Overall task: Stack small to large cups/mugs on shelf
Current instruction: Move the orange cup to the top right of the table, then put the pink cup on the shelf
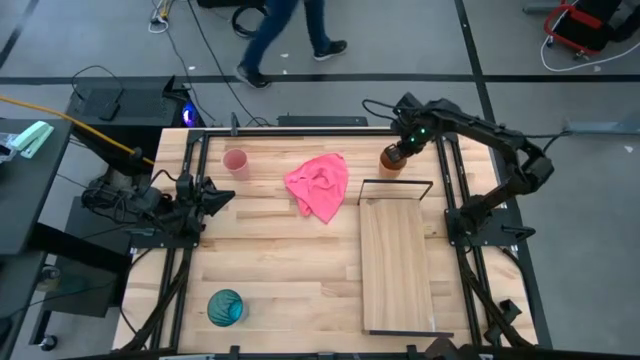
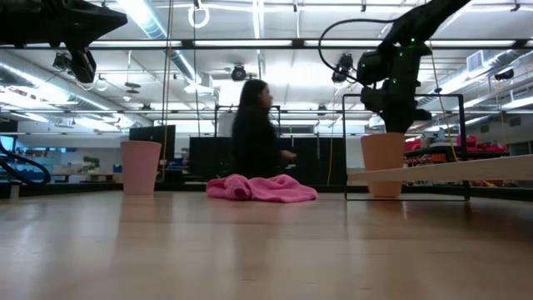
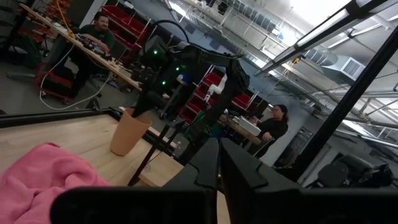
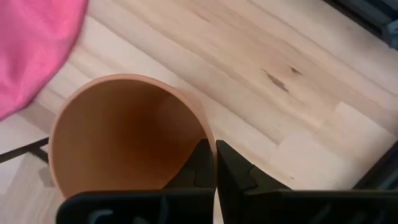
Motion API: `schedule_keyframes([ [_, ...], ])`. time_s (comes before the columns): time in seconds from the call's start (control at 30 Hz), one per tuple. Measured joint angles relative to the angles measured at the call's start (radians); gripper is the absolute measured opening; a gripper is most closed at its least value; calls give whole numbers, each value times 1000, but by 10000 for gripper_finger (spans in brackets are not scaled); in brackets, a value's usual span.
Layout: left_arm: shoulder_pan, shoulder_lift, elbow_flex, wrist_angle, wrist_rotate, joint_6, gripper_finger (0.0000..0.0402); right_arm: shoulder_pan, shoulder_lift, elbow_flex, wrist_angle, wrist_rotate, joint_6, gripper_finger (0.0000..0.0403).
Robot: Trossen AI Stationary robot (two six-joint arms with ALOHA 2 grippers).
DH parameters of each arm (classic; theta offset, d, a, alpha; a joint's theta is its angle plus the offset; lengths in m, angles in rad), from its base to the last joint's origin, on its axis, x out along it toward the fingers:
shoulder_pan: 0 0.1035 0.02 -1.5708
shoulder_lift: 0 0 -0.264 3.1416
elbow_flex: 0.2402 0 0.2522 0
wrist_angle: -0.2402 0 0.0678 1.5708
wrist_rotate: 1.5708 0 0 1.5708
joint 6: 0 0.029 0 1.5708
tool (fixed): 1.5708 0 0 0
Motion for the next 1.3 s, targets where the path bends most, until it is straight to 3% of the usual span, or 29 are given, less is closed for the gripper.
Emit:
schedule_keyframes([
  [0.37,0,0,0,-2,0,-5,31,-12,0,-10,38,17,26,8],
  [0.77,0,0,0,-1,-42,-25,52,-13,1,4,41,-6,33,86],
  [0.9,0,0,0,44,-43,53,57,-13,-24,4,40,-16,34,103],
  [1.03,1,0,1,198,-60,188,52,-13,-96,4,40,-16,34,112],
  [1.13,1,0,14,286,-111,321,49,-13,-169,4,40,-17,35,113],
  [1.3,1,17,123,144,-295,391,55,-11,-298,5,55,-62,79,114],
])
